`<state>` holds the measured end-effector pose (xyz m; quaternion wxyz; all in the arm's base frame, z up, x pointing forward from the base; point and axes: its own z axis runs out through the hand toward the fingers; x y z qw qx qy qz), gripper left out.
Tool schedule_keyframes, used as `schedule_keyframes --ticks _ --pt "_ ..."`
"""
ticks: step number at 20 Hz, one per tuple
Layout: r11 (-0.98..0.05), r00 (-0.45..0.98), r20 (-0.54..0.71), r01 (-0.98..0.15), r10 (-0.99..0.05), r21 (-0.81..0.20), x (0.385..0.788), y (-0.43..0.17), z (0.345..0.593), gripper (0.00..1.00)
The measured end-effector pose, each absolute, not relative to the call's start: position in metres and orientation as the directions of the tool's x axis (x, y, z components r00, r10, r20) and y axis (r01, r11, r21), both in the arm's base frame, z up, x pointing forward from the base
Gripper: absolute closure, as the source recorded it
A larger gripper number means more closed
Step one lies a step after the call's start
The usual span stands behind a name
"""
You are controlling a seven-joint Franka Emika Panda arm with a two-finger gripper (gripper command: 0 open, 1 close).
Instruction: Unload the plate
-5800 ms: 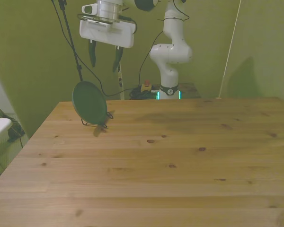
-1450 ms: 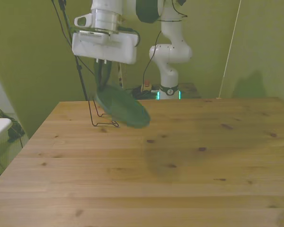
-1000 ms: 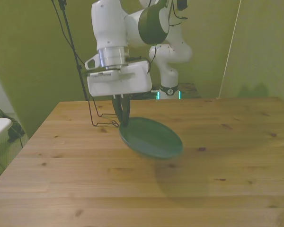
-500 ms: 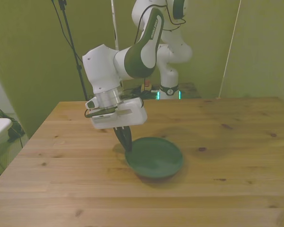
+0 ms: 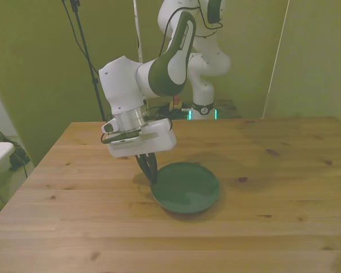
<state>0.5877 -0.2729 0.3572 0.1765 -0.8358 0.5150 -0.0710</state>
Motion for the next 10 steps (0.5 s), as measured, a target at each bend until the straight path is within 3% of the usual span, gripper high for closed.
schedule_keyframes --ticks 6,8,10 --pt "-0.414 0.466 -0.042 -0.821 -0.884 -0.394 0.577 -0.275 0.384 0.00" --pt "-0.413 0.469 -0.042 -0.813 -0.882 -0.410 0.568 -0.278 0.405 0.00" --pt "-0.422 0.477 -0.021 -0.796 -0.879 -0.433 0.553 -0.281 0.443 0.00"
